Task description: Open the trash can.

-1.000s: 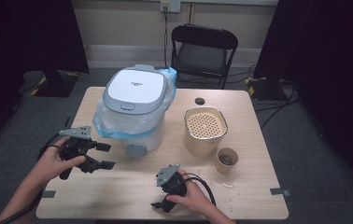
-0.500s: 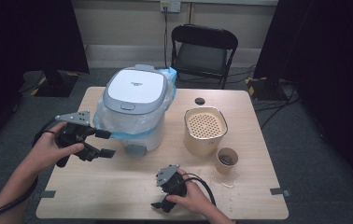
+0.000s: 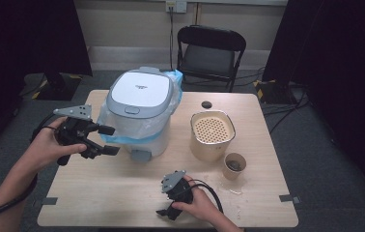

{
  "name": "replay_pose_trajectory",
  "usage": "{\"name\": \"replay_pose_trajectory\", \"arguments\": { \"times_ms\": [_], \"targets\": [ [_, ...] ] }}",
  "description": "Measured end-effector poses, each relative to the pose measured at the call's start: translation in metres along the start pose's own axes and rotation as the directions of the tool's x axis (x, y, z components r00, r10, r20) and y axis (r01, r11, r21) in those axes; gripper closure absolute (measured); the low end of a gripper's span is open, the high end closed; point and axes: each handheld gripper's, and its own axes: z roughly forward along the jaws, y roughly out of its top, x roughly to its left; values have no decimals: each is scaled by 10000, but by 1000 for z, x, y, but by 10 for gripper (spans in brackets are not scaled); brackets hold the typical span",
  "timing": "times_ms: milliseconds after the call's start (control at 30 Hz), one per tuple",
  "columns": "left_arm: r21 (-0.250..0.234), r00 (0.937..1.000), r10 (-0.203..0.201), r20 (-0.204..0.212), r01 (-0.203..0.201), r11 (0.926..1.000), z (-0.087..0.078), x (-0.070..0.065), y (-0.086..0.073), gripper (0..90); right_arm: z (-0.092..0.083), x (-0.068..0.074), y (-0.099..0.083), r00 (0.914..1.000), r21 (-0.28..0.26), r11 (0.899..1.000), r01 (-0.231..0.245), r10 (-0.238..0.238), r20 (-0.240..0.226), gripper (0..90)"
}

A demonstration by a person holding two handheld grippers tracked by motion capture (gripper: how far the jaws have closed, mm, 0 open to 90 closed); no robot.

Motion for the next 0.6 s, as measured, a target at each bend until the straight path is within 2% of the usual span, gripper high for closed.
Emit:
{"name": "replay_pose_trajectory", "arguments": {
  "times_ms": [167, 600],
  "targets": [
    [-112, 9997, -213, -101, 212, 9997, 0, 0, 9, 193, 0, 0, 0, 10000, -3, 10000, 1, -1, 1, 0],
    [-77, 9999, 78, -102, -79, 9999, -5, -2, 26, 342, 0, 0, 0, 10000, 7, 10000, 4, -4, -16, 0]
  ]
}}
